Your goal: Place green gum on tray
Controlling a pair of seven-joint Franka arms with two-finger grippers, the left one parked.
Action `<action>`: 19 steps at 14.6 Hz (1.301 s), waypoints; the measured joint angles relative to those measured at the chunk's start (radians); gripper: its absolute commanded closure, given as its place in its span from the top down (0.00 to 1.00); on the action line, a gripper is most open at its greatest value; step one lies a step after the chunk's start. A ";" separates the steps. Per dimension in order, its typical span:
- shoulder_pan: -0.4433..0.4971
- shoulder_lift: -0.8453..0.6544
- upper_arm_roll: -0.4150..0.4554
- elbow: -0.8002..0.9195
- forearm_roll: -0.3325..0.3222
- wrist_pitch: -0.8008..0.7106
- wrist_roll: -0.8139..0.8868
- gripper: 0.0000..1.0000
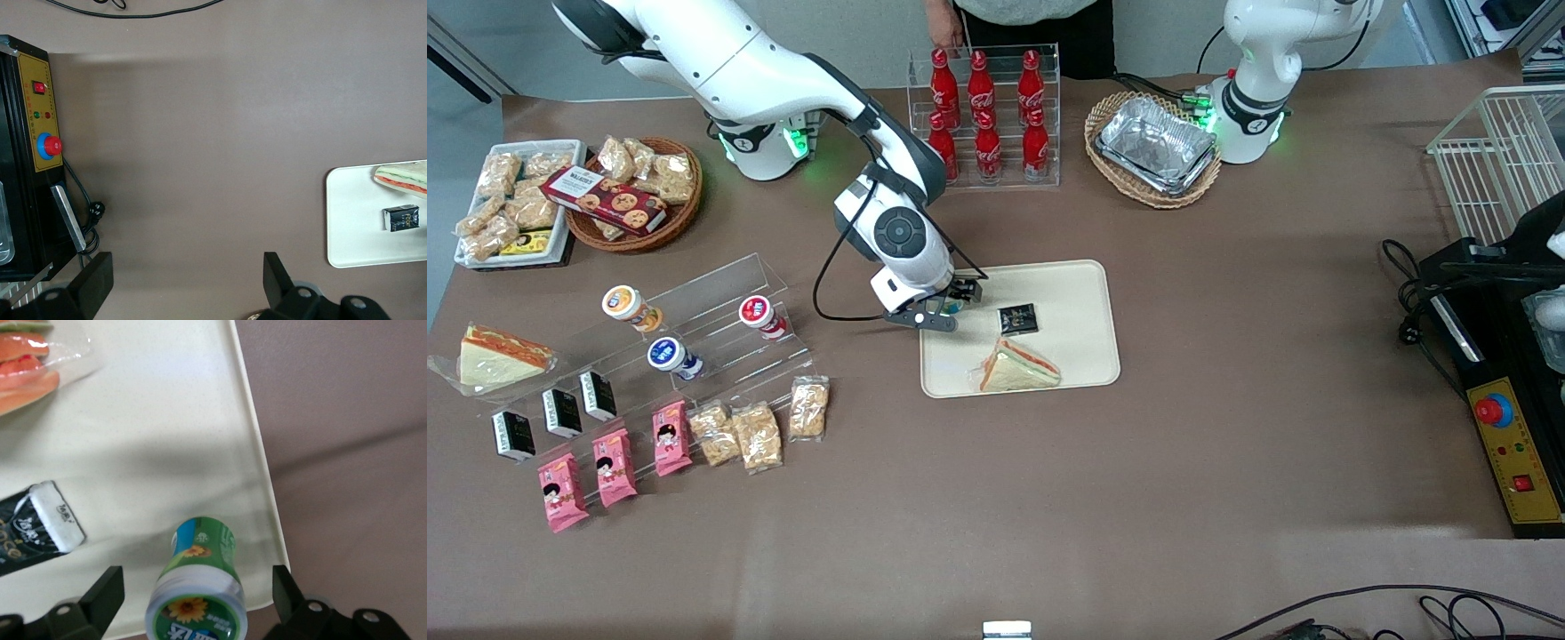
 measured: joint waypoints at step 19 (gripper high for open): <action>-0.394 -0.529 -0.376 0.257 0.026 -0.676 -0.875 1.00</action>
